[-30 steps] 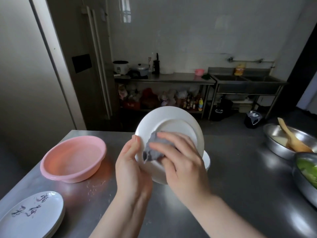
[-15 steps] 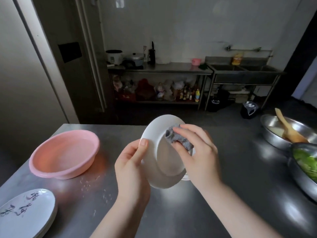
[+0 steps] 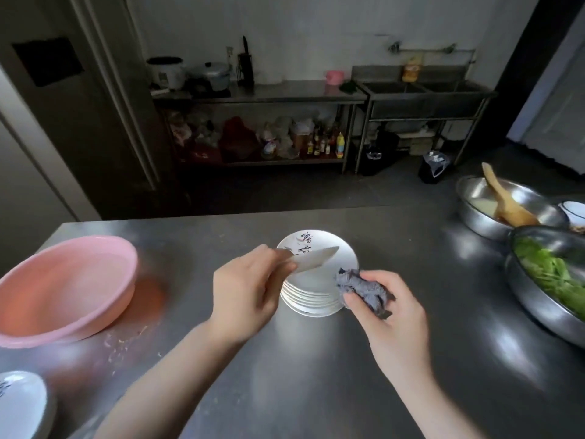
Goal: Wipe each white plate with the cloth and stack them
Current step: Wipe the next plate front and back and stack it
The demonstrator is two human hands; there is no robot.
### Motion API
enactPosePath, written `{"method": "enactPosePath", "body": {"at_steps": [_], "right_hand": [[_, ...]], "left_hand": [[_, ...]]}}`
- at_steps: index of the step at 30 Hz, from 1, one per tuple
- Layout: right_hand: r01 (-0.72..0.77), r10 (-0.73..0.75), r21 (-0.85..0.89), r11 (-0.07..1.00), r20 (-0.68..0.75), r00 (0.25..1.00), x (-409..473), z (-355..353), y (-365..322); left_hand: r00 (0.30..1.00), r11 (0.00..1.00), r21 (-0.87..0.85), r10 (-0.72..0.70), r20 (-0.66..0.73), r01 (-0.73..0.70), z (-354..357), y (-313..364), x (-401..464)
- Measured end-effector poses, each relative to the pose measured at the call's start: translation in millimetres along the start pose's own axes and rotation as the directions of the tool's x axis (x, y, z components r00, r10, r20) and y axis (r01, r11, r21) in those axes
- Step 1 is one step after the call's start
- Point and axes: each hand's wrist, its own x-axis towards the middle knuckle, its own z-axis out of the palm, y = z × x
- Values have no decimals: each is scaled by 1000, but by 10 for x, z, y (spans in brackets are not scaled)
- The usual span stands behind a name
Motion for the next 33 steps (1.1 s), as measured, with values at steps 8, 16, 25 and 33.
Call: {"method": "enactPosePath", "body": {"at_steps": [8, 16, 25, 33], "right_hand": [[-33, 33, -3, 999, -22, 999, 10, -71, 203], [-57, 57, 6, 998, -41, 998, 11, -94, 339], [-84, 83, -27, 996, -47, 995, -79, -122, 515], [-93, 92, -21, 995, -28, 995, -156, -114, 562]], "left_hand": [[974, 971, 94, 210, 90, -218, 704, -377, 135], [950, 967, -15, 254, 183, -256, 1053, -419, -128], [830, 979, -28, -157, 535, 204, 1292, -514, -362], [784, 942, -36, -256, 566, 334, 1323, -406, -363]]}}
